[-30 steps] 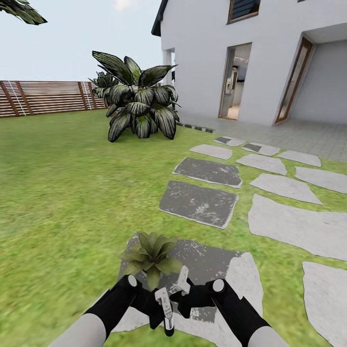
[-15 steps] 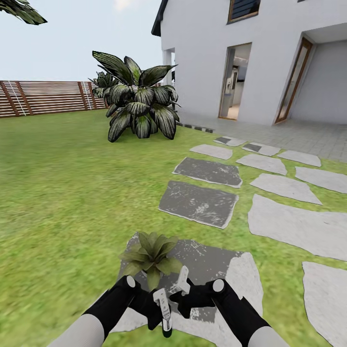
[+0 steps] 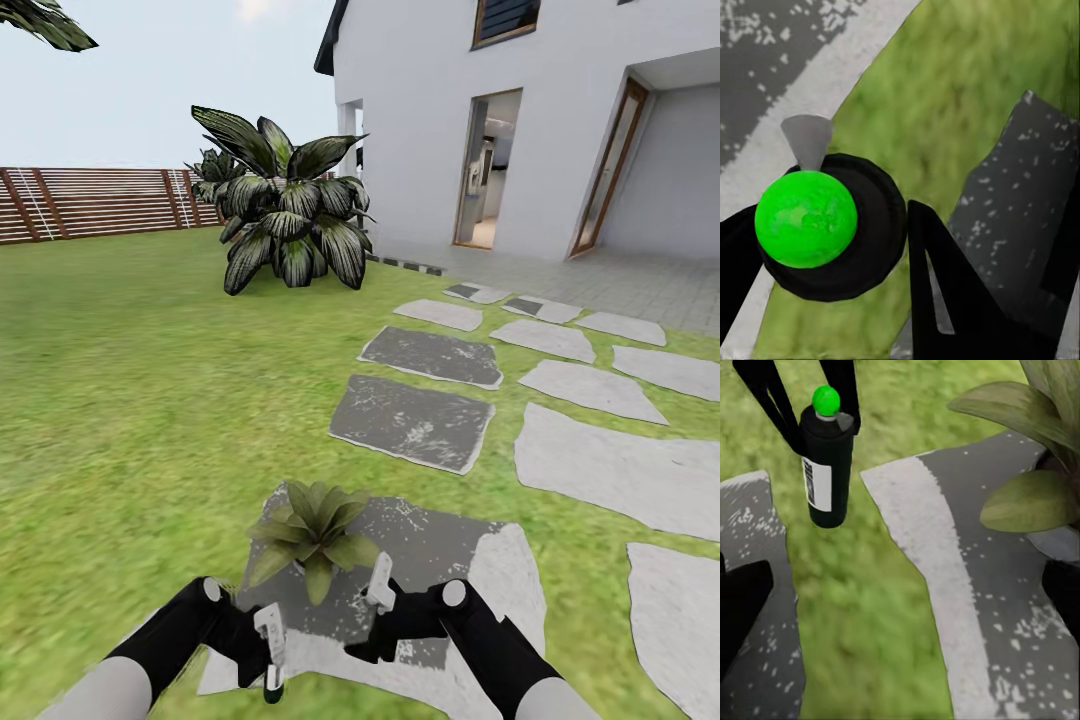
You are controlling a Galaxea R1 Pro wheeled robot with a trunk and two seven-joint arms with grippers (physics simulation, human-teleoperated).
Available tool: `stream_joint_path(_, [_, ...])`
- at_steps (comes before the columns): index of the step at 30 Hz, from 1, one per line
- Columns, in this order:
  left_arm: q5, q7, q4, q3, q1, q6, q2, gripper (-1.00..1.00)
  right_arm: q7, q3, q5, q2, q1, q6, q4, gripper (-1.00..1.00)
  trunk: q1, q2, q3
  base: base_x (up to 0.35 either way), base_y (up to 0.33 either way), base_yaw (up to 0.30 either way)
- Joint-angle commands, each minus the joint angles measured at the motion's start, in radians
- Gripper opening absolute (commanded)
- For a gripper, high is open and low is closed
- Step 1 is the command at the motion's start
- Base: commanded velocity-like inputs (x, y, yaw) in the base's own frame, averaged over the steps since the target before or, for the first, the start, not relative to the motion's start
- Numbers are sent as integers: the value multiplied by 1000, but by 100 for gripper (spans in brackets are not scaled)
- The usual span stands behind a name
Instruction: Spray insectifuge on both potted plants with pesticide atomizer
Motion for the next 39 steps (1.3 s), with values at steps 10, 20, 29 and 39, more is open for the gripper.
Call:
stream_joint_path(10, [16,39,3,278,0,23,52,-100,-38,-19,0,-31,5,-6,31,100,0,0,-1,0,0,0])
stream_joint_path(20, [18,239,21,572,0,104,39,-100,-453,-311,-47,-58,29,-312,336,100,0,0,-1,0,0,0])
stream_joint_path(29, [20,247,18,577,-6,374,35,-100,-816,-380,-71,-126,126,-665,506,100,0,0,-1,0,0,0])
stream_joint_path(39, [16,226,14,331,-210,858,-19,-100,-842,-406,-265,-144,173,-696,556,100,0,0,-1,0,0,0])
